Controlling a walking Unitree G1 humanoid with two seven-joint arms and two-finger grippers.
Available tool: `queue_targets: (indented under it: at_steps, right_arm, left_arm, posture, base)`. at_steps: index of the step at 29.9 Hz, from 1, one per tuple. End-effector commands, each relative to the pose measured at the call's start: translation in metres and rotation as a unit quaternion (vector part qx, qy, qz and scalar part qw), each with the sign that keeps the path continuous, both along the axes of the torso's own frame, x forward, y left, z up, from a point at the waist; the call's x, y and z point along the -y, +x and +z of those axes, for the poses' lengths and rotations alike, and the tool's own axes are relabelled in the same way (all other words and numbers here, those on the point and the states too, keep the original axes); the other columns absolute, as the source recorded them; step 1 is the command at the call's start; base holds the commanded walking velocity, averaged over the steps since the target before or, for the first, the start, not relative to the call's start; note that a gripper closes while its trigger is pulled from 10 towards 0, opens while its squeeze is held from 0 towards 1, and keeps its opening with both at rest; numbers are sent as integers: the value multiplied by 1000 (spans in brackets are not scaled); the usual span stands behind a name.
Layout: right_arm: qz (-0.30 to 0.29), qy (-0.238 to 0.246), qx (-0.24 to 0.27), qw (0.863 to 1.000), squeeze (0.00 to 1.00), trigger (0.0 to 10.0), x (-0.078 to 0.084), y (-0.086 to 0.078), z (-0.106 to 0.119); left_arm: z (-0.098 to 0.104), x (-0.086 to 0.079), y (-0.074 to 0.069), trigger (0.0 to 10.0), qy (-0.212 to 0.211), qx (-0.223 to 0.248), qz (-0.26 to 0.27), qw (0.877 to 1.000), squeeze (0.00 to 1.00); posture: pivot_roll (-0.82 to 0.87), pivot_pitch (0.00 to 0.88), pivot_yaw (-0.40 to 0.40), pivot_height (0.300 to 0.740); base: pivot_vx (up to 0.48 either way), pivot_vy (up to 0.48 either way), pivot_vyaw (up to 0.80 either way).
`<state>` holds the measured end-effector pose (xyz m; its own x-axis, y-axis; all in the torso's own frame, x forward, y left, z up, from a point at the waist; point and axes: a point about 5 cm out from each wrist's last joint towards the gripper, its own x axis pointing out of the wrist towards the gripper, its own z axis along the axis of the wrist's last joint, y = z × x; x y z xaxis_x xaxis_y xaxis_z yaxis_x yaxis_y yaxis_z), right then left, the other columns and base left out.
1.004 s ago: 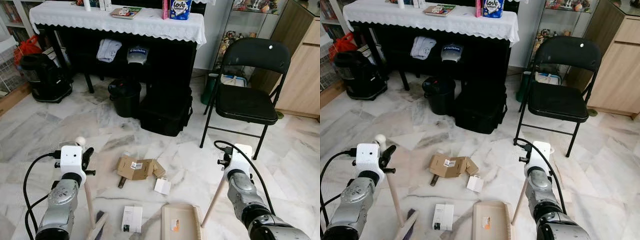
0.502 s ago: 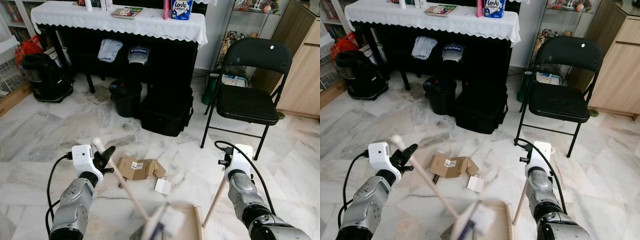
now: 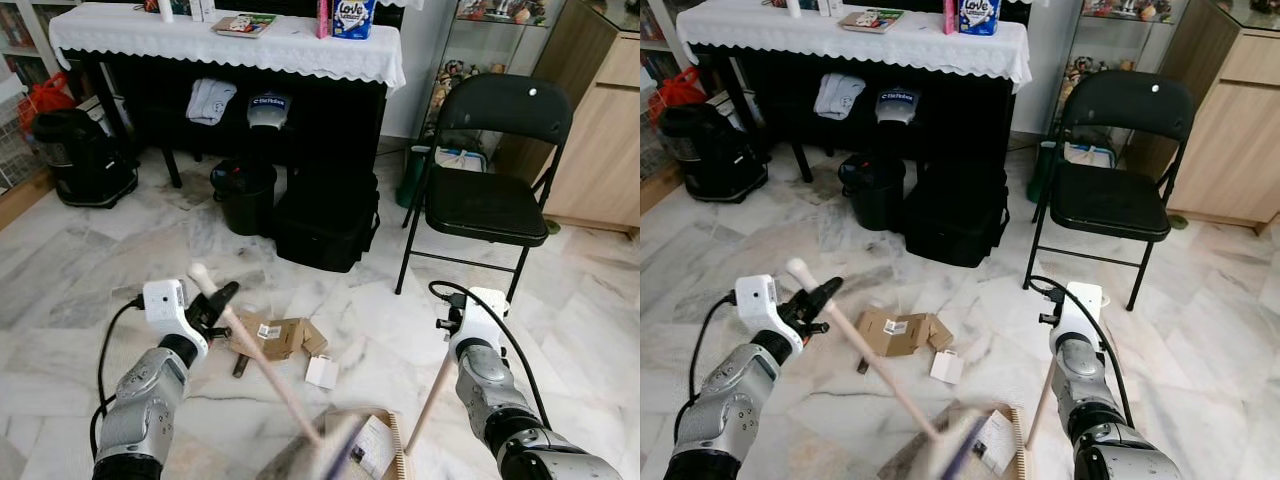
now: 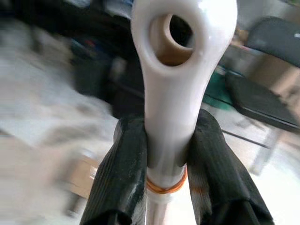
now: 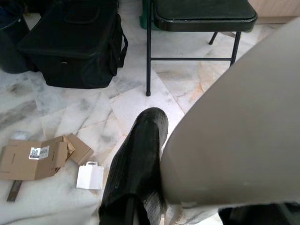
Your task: Sweep floor
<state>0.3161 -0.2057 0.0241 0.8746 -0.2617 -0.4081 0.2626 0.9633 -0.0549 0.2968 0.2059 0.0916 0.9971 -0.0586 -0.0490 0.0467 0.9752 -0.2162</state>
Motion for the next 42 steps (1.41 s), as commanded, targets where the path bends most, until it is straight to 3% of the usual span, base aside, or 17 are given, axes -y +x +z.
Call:
queue_targets:
  at_steps: [1, 4, 7, 13, 19, 21, 32, 42]
  right_arm:
    - [6, -8, 35, 999, 0, 10000, 0, 9, 13]
    - [3, 2, 61, 998, 0, 10000, -1, 11, 17]
    - [10, 13, 93, 996, 0, 10000, -5, 12, 23]
    - [25, 24, 152, 988, 0, 10000, -14, 13, 33]
    - [39, 31, 188, 981, 0, 10000, -22, 14, 41]
    - [41, 36, 199, 978, 0, 10000, -25, 14, 44]
    - [46, 59, 217, 973, 0, 10000, -37, 8, 44]
    - [51, 54, 247, 966, 0, 10000, -40, 4, 50]
  left_arm:
    - [21, -13, 5, 10000, 17, 54, 51, 997, 0]
    - [27, -15, 4, 10000, 48, 71, 62, 994, 0]
    - [24, -1, 3, 10000, 96, 78, 34, 992, 0]
    - [14, 18, 2, 10000, 102, 79, 24, 991, 0]
    - [14, 22, 3, 10000, 124, 92, 38, 987, 0]
    - [16, 16, 4, 10000, 136, 98, 64, 984, 0]
    - [24, 14, 1, 10000, 130, 127, 121, 976, 0]
    - [23, 28, 3, 10000, 110, 132, 102, 980, 0]
  posture:
    - [133, 0, -59, 740]
    - [129, 0, -61, 740]
    - [120, 0, -63, 740]
    - [105, 0, -67, 740]
    - [104, 0, -72, 740]
    - [103, 0, -71, 740]
    - [112, 0, -73, 740]
    - [109, 0, -70, 740]
  base:
    - [0, 0, 0]
    - [0, 0, 0]
    - [0, 0, 0]
    - [0, 0, 0]
    - [0, 0, 0]
    - [0, 0, 0]
    - [0, 0, 0]
    - [0, 0, 471]
